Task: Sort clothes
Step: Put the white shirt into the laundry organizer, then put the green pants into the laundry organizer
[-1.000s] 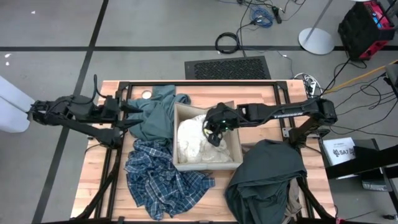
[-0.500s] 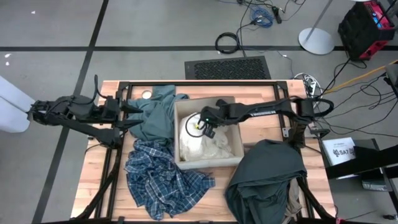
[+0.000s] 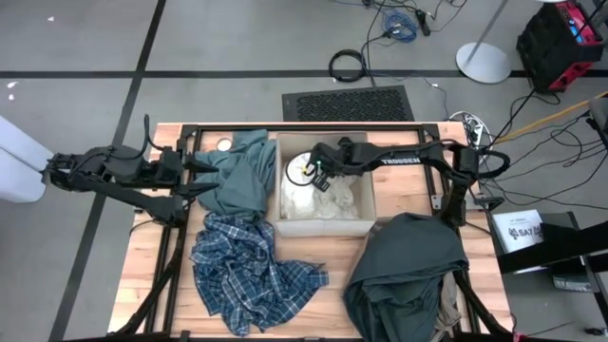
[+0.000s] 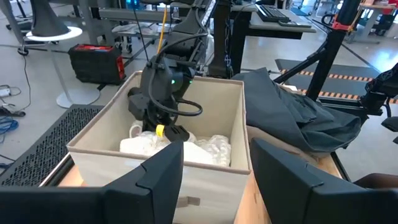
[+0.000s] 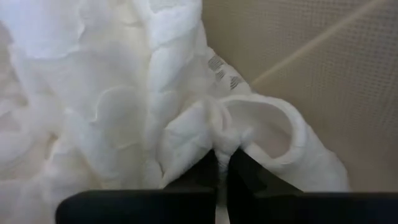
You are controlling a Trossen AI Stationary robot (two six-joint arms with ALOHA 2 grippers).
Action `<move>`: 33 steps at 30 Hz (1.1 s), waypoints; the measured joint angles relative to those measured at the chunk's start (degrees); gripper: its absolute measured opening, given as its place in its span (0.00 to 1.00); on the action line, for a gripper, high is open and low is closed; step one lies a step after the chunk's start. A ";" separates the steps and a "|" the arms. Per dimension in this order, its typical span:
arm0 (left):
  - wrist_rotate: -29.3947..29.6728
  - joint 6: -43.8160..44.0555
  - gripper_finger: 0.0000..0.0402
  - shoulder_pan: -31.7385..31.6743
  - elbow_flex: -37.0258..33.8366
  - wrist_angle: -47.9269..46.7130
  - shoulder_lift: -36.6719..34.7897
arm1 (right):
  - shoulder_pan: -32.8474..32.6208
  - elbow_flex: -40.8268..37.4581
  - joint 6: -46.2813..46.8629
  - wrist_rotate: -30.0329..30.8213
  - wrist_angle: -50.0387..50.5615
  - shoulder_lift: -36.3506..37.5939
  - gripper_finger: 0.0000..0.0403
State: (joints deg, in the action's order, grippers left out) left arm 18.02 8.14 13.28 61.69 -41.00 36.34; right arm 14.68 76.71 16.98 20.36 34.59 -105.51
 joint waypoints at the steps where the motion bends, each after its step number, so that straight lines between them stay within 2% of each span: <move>1: 0.00 0.00 0.49 0.00 0.00 0.00 0.00 | 0.04 0.00 -0.43 -0.41 -0.02 0.06 0.00; 6: 0.00 -0.02 0.49 0.00 0.00 -0.04 0.00 | 0.17 0.46 -2.12 -5.71 1.12 1.26 0.06; 15: 0.00 0.09 0.49 0.00 0.00 -0.07 0.01 | -0.34 9.31 -2.15 -10.42 10.86 3.77 0.38; 20: 0.00 0.09 0.49 0.00 0.00 -0.15 0.00 | -0.59 17.48 -1.60 -10.51 19.67 3.76 0.51; 26: 0.00 0.11 0.49 0.00 0.00 -0.72 0.00 | -0.56 29.64 -0.04 -10.81 32.83 3.82 0.56; 33: 0.00 0.56 0.49 0.00 0.00 -2.69 0.00 | -2.05 43.54 5.03 -16.21 44.35 3.76 0.55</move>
State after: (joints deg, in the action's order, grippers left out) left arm 18.02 8.70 13.28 61.69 -43.69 36.34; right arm 12.63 120.25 22.01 4.15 78.94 -101.75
